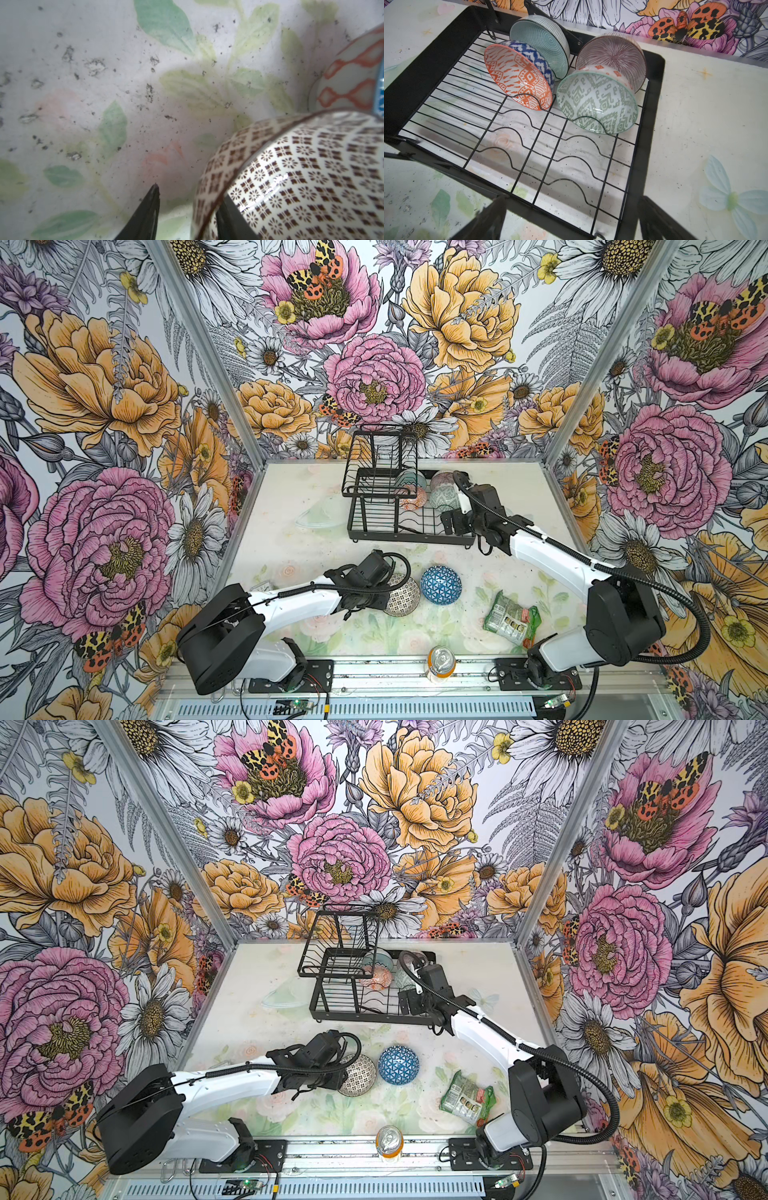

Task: Load the bowls into the dish rack
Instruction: 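Grasp the rim of the brown-and-white patterned bowl with the left gripper and lift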

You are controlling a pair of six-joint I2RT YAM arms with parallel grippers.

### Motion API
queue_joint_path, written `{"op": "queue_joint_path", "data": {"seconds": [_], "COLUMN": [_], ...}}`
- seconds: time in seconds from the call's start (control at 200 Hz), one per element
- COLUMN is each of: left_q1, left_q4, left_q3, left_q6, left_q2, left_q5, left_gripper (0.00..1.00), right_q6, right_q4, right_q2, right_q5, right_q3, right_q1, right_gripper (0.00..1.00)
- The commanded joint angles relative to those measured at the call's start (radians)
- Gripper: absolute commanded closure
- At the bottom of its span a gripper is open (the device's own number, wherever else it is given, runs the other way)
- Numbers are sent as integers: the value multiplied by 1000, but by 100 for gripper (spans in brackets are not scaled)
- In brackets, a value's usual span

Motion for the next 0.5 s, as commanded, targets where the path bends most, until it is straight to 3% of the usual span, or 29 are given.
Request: {"op": "queue_joint_path", "data": {"seconds": [0.0, 0.095, 0.35, 0.495], "left_q1": [5, 8, 16, 18], "left_q4": [6, 3, -18, -36], "left_q3": [10, 10, 9, 13], "left_q6": [5, 4, 19, 36], "left_q2": [3, -4, -51, -88], "left_q5": [17, 14, -1, -12], "left_gripper": [67, 81, 100, 100], "right_q6": [-6, -7, -10, -10], "right_q4": [4, 4, 4, 4], "right_q2": [-22, -28, -49, -63], "right_q5": [-2, -2, -2, -2], "right_q3": [1, 0, -16, -24], "right_q1": [-5, -5, -5, -6], "right_gripper": [0, 0, 0, 1]}}
